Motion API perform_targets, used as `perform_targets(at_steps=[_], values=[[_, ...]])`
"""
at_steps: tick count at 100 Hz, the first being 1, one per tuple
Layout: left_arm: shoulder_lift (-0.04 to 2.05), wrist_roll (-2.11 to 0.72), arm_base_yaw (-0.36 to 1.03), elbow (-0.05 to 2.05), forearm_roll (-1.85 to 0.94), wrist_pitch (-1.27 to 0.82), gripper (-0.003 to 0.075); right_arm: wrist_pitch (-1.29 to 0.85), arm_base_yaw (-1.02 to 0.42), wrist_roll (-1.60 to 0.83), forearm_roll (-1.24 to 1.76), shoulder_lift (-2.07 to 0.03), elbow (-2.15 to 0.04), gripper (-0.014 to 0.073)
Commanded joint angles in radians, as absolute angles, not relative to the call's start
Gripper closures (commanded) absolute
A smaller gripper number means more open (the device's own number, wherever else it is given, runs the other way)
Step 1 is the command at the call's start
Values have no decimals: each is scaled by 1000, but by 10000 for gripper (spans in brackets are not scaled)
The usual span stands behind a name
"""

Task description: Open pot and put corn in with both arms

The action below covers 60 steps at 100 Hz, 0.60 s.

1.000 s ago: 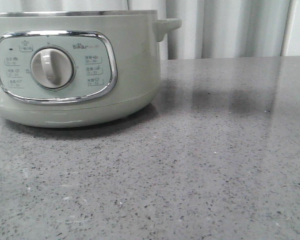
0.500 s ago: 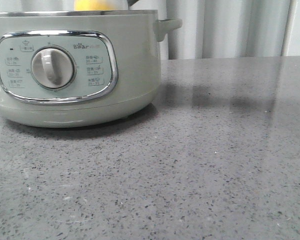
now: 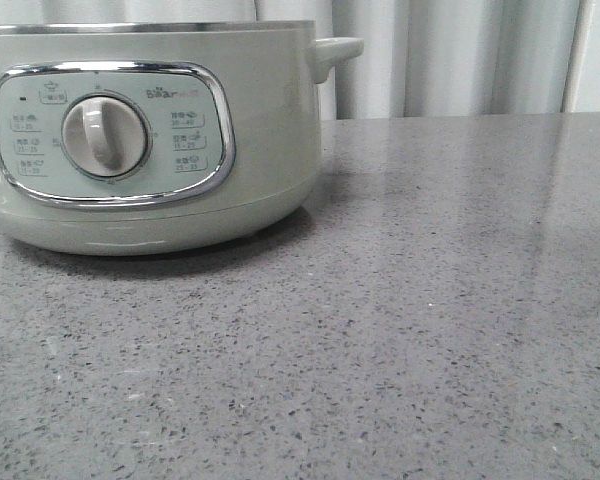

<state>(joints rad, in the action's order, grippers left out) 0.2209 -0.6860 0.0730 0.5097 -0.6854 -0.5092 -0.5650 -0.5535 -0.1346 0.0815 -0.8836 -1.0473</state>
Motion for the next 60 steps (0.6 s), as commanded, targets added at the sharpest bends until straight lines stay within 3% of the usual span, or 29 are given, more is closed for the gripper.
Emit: perform_targets(at_steps=[1, 13, 27, 60], values=[[209, -716, 80, 510, -706, -457, 738, -426, -547, -144, 25, -689, -923, 650], [209, -714, 80, 474, -712, -455, 738, -374, -547, -144, -31, -478, -758, 650], [209, -714, 80, 454, -712, -456, 738, -389, -547, -142, -41, -334, -710, 650], [209, -714, 80, 454, -712, -458, 738, -369, -547, -142, -57, -270, -710, 650]])
